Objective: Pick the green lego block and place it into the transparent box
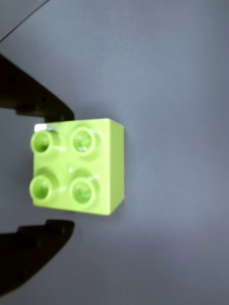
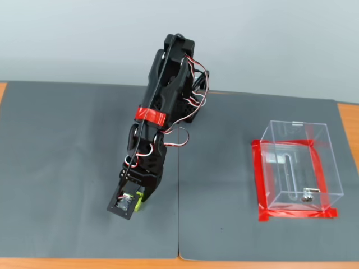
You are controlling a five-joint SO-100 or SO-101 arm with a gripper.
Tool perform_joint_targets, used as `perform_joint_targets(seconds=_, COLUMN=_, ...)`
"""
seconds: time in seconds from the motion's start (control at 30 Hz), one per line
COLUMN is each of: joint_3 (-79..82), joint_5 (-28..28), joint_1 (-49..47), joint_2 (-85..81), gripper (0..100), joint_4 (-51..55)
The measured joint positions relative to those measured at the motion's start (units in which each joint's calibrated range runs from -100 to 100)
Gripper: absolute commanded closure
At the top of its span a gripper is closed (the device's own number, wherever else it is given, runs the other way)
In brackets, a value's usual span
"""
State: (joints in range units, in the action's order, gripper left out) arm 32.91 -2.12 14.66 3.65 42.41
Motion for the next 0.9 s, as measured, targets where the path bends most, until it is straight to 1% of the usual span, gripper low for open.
perform_joint_targets(seconds=0.43, joint_3=0.00, joint_5=0.20, joint_1=-0.81, joint_2=0.68, gripper=77, joint_4=-1.39)
perform_joint_targets(seconds=0.57, joint_3=0.00, joint_5=0.20, joint_1=-0.66, joint_2=0.68, gripper=86, joint_4=-1.39)
perform_joint_targets(seconds=0.9, joint_3=0.00, joint_5=0.59, joint_1=-0.22, joint_2=0.68, gripper=86, joint_4=-1.39)
